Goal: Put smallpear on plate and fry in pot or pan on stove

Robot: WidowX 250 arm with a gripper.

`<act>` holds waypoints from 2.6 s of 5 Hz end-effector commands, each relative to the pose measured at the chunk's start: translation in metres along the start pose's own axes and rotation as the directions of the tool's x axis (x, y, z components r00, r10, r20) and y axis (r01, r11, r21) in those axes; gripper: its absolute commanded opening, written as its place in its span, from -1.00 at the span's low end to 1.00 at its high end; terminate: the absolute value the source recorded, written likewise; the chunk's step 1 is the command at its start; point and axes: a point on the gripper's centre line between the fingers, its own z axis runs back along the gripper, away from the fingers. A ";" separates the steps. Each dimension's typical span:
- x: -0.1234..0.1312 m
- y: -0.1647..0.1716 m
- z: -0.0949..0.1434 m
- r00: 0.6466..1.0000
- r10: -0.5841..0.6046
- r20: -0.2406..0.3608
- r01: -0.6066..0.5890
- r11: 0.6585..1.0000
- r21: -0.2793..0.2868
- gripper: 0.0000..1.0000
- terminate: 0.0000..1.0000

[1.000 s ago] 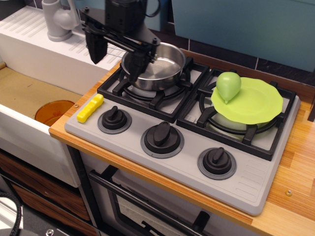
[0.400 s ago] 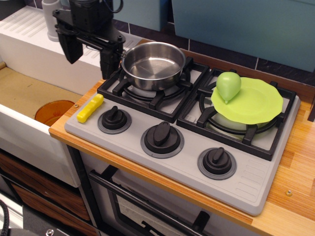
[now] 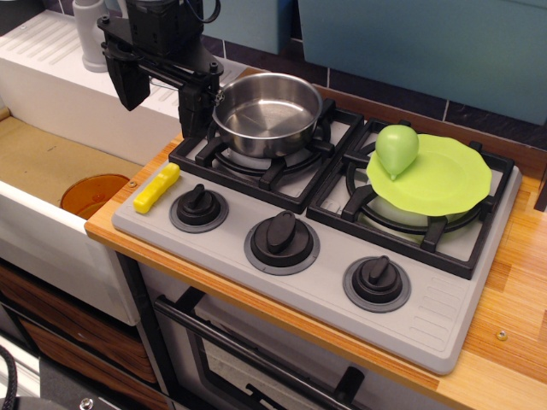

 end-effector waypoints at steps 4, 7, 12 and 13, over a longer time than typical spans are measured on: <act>0.004 0.028 -0.028 0.989 0.014 0.148 -0.027 0.996 0.081 1.00 -1.00; -0.011 0.020 -0.065 0.983 0.030 0.180 -0.040 0.998 0.054 1.00 -1.00; -0.007 0.003 -0.075 0.991 0.062 0.115 -0.065 0.998 0.015 -1.00 -1.00; -0.006 0.003 -0.072 0.993 0.052 0.107 -0.052 0.999 0.003 -1.00 -1.00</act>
